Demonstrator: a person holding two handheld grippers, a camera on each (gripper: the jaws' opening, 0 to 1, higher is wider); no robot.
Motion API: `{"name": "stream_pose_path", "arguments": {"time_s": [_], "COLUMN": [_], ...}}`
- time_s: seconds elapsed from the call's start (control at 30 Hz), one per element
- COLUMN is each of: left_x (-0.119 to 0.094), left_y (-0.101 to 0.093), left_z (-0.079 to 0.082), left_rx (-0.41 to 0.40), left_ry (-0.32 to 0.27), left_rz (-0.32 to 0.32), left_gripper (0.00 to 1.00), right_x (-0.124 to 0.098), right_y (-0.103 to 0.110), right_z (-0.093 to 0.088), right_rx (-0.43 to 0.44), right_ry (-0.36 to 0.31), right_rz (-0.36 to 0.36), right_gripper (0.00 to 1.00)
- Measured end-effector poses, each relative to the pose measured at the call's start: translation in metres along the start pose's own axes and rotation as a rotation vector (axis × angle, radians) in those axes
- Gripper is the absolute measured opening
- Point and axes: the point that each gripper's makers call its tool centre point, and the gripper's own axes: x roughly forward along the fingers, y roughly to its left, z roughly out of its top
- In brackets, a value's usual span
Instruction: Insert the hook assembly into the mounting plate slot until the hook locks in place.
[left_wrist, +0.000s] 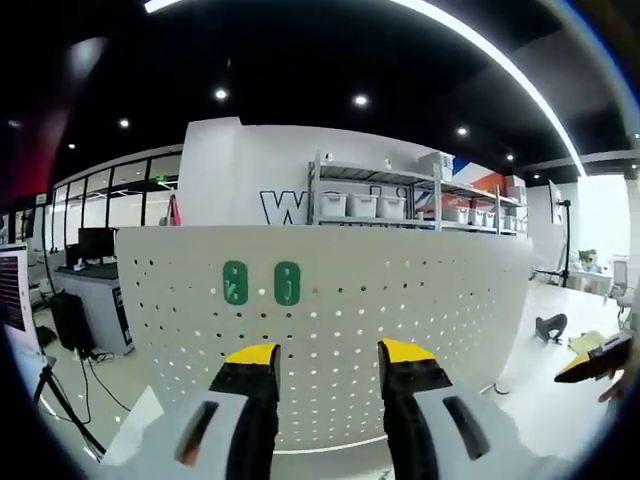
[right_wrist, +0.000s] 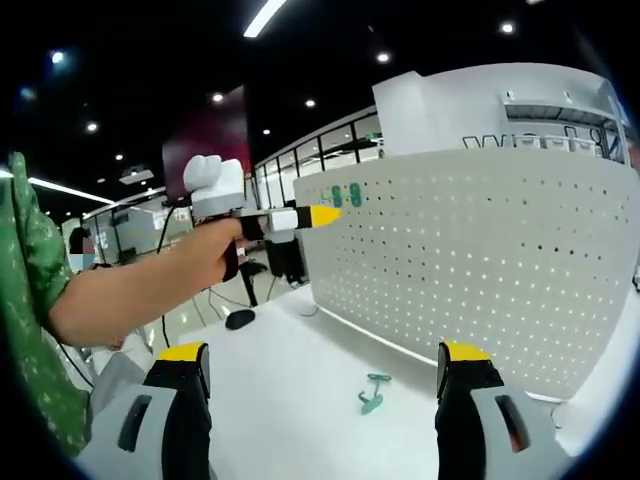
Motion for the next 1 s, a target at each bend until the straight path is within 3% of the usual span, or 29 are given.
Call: {"name": "stream_pose_path", "arguments": {"time_s": [0.5, 1.0], "left_x": [-0.026, -0.059], "left_y": [-0.020, -0.036], "left_z": [-0.052, -0.070], "left_rx": [-0.016, -0.054], "left_ry": [0.102, 0.151], "left_rz": [-0.078, -0.144], "left_gripper": [0.57, 0.79], "right_x": [-0.003, -0.008], "right_y": [0.009, 0.025], "right_z": [-0.002, -0.003], "right_rx": [-0.004, -0.012], "right_ry": [0.005, 0.002], "right_rz": [0.006, 0.014], "right_gripper": [0.96, 0.96]}}
